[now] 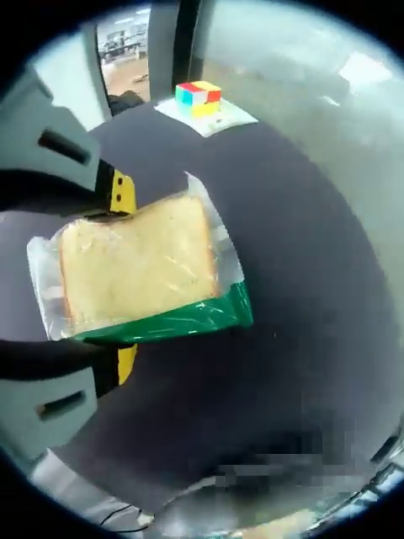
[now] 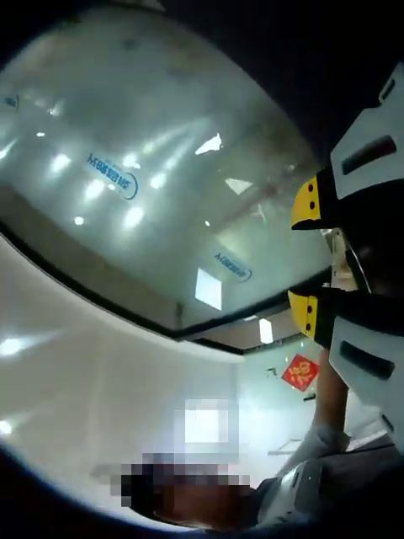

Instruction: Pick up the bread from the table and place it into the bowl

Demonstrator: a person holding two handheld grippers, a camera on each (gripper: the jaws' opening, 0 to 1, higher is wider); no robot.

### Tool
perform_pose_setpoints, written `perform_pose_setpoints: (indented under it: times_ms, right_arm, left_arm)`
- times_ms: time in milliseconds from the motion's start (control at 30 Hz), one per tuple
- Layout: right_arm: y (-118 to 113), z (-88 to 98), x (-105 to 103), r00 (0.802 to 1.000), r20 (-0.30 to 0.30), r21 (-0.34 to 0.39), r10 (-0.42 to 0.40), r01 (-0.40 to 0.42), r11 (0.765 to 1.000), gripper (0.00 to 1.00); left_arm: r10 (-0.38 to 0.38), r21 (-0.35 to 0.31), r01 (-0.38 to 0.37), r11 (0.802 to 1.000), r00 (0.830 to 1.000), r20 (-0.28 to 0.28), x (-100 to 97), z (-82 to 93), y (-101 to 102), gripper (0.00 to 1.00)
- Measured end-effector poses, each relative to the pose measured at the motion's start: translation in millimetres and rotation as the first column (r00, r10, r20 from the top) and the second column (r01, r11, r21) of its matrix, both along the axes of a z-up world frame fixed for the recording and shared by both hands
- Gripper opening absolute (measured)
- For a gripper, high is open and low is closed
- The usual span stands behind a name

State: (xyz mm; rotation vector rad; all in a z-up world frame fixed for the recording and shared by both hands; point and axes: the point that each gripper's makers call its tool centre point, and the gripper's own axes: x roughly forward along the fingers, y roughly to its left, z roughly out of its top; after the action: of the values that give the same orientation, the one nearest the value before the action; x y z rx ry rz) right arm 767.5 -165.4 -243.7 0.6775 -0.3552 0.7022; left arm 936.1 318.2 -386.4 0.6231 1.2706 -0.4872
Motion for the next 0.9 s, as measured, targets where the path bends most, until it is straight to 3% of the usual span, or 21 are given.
perform_pose_setpoints:
  times_ms: [167,267,400,433,500,600,733,767,833,900]
  right_arm:
    - [0.3,-2.1,1.7,1.000,-0.009,-0.004,-0.005,0.005,1.000,0.24]
    - [1.1,-3.7,2.7,1.000,-0.016,-0.008,-0.007,0.007,1.000,0.24]
    - [1.0,-4.3,3.4,1.000,-0.018,-0.017,-0.010,0.009,1.000,0.24]
    - [1.2,-3.6,2.6,1.000,-0.015,-0.022,-0.014,0.014,1.000,0.24]
    - [1.2,-2.5,1.3,1.000,-0.009,-0.026,-0.019,0.018,0.999,0.24]
    - [-1.3,-1.2,0.3,1.000,-0.004,-0.022,-0.025,0.025,0.999,0.24]
    - [-7.8,0.1,-0.6,0.999,-0.004,0.003,-0.038,0.038,0.999,0.24]
    - [-9.3,0.1,-0.5,0.999,-0.006,0.009,-0.042,0.042,0.999,0.24]
    - [-15.4,0.3,-0.7,0.999,-0.009,0.025,-0.051,0.051,0.998,0.24]
    - [-17.3,1.5,-0.7,0.999,-0.010,0.044,-0.051,0.052,0.998,0.24]
  left_arm:
    - [-0.034,-0.081,0.042,0.996,0.994,0.100,-10.1,57.5,-2.2,0.45]
    - [-0.062,-0.139,0.088,0.986,0.981,0.181,-10.6,100.5,-13.9,0.45]
    - [-0.113,-0.247,0.179,0.952,0.959,0.261,-20.1,146.9,-55.7,0.45]
    - [-0.150,-0.286,0.232,0.930,0.948,0.281,-28.9,157.9,-79.5,0.45]
    - [-0.201,-0.325,0.284,0.902,0.943,0.267,-45.9,165.7,-115.3,0.45]
    - [-0.303,-0.351,0.387,0.853,0.914,0.272,-67.7,168.6,-171.4,0.45]
    - [-0.392,-0.379,0.461,0.802,0.886,0.248,-92.1,158.6,-235.7,0.45]
    - [-0.413,-0.380,0.474,0.794,0.880,0.234,-98.0,154.0,-248.6,0.45]
    - [-0.397,-0.425,0.445,0.789,0.896,0.201,-106.0,145.2,-273.7,0.45]
    - [-0.412,-0.422,0.430,0.798,0.901,0.139,-117.2,129.3,-291.1,0.46]
